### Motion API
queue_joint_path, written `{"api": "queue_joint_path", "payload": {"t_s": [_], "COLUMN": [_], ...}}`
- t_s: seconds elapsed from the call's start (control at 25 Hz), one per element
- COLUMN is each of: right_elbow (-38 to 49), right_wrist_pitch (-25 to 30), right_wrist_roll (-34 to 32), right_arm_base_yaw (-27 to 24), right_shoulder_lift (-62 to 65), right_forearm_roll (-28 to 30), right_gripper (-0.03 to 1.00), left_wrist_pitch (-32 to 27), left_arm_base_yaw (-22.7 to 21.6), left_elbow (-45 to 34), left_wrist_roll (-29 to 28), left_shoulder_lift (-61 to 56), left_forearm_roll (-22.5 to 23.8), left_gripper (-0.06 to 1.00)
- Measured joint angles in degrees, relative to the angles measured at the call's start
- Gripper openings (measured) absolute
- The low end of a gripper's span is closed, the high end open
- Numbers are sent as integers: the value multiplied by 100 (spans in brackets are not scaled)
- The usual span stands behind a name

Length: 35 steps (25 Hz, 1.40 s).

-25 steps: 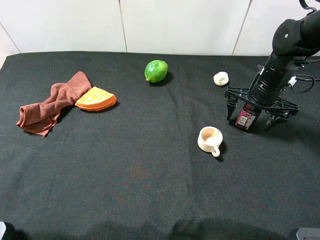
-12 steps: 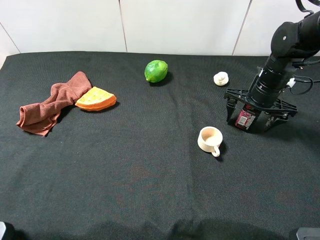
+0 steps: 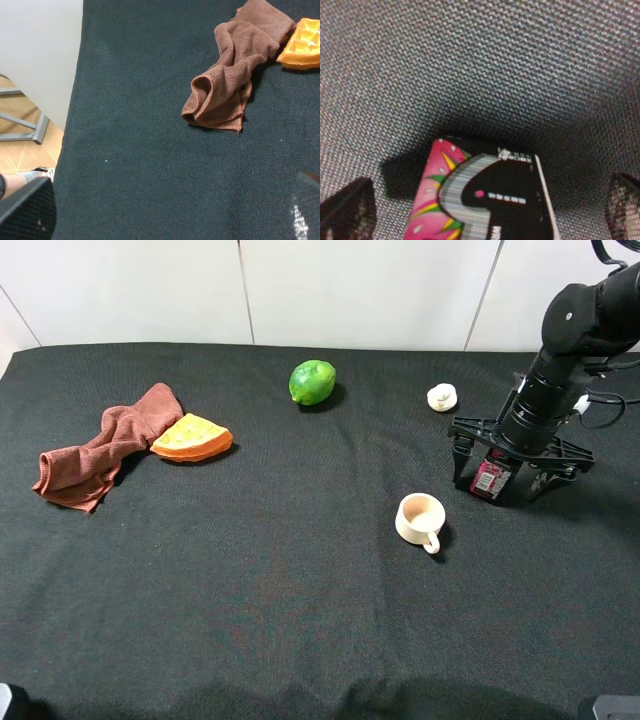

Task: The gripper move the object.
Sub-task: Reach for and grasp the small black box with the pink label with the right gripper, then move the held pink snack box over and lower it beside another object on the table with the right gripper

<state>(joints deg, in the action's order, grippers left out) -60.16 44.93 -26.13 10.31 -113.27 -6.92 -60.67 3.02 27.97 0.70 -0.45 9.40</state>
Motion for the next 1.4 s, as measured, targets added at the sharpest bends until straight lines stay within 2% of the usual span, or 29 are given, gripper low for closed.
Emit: {"api": "queue_joint_path", "payload": {"t_s": [0.72,1.4], "right_elbow": [0,-6], "right_wrist_pitch": [-25,103], "right_wrist_roll": [22,493], "right_arm_base_yaw": [0,0], "right_shoulder_lift": [0,76], "right_forearm_roll": [75,112], "right_gripper": [34,34], "left_wrist_pitch": [0,0], "left_arm_base_yaw": [0,0], "left_elbow": [0,0], "left_wrist_roll": [0,0], "left_shoulder_lift": [0,0], "left_forearm_roll": [0,0], "left_gripper": [99,99]}}
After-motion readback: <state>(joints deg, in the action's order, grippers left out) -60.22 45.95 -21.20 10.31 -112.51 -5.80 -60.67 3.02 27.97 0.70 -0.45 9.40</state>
